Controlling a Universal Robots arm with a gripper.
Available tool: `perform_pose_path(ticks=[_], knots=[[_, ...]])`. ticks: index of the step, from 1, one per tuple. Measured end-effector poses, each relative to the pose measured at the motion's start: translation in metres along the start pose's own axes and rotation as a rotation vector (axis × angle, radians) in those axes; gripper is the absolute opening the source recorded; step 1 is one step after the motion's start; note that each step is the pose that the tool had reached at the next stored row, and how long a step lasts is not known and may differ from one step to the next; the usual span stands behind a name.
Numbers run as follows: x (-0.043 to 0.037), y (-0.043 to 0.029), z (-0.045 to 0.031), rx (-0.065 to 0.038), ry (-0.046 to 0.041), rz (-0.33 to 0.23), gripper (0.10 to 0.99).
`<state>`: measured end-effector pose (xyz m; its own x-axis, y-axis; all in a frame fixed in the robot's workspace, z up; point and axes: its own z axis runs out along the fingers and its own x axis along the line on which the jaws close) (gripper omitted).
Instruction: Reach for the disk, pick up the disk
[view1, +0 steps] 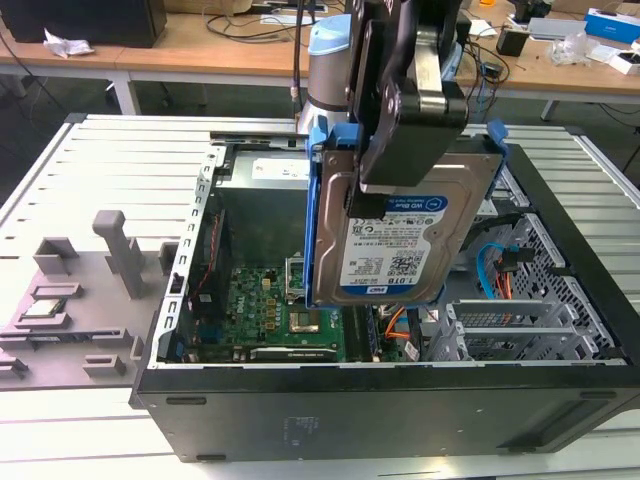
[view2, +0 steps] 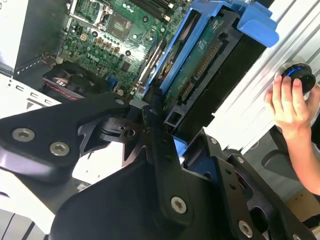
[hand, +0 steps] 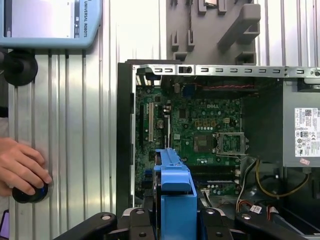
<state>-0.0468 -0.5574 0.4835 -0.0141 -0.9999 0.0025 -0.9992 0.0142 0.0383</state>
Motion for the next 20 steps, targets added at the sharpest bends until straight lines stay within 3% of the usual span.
perform_pose_path(ticks=[4, 10, 20], knots=[[0.0001, -0.0002, 0.0055, 0.0, -0.0001, 0.0, 0.369], [0.0001, -0.0012, 0.0055, 0.0, 0.0011, 0.0, 0.369], [-0.0003, -0.0252, 0.0045, -0.001, 0.007, 0.0, 0.369]])
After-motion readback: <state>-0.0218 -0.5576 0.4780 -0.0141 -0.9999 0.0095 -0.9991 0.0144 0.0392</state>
